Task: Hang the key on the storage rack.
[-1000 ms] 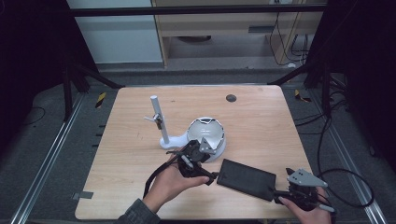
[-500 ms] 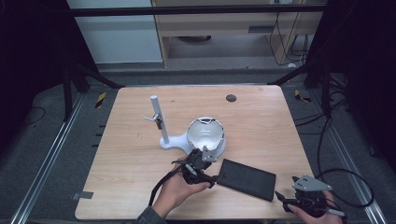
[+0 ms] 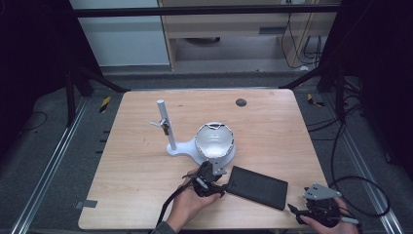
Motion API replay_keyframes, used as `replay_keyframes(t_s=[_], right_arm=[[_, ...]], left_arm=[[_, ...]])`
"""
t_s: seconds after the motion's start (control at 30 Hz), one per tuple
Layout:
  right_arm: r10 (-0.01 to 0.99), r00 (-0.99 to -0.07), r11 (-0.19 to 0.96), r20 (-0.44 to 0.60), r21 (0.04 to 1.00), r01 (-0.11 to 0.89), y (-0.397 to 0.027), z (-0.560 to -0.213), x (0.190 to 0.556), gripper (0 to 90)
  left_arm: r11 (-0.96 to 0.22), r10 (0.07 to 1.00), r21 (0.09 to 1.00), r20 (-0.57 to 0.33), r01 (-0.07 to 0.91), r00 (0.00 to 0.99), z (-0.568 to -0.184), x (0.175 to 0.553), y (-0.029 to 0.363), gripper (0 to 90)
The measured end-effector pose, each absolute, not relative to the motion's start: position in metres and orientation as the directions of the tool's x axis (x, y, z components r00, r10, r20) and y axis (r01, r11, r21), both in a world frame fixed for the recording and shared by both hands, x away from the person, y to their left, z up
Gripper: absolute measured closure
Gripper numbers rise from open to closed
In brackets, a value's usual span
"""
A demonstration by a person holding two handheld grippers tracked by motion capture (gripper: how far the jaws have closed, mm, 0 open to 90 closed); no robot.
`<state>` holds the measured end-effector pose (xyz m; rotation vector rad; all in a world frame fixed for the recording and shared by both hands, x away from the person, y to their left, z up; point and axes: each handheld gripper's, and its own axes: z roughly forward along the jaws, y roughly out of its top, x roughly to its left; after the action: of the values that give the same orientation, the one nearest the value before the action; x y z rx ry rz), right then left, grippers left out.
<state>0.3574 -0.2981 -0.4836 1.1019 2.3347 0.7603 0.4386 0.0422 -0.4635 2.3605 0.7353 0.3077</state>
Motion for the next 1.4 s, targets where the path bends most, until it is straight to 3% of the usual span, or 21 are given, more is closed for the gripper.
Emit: replay_keyframes(t_s=[0.93,1.23,1.4], right_arm=[[0.771,-0.616,0.580,-0.162,0.578,0.574,-0.290,-0.490,0.367,19.8],[0.782,-0.608,0.554,-0.139,0.603,0.575,-0.292,-0.488,0.366,19.6],[0.791,-0.600,0.528,-0.119,0.628,0.572,-0.295,-0.488,0.365,19.1]], left_arm=[[-0.641,0.554,0.637,-0.001,0.427,0.833,-0.478,0.436,0.034,56.1],[-0.631,0.559,0.639,-0.018,0.439,0.829,-0.478,0.437,0.036,55.0],[-0.623,0.563,0.643,-0.026,0.445,0.826,-0.480,0.437,0.037,49.0]])
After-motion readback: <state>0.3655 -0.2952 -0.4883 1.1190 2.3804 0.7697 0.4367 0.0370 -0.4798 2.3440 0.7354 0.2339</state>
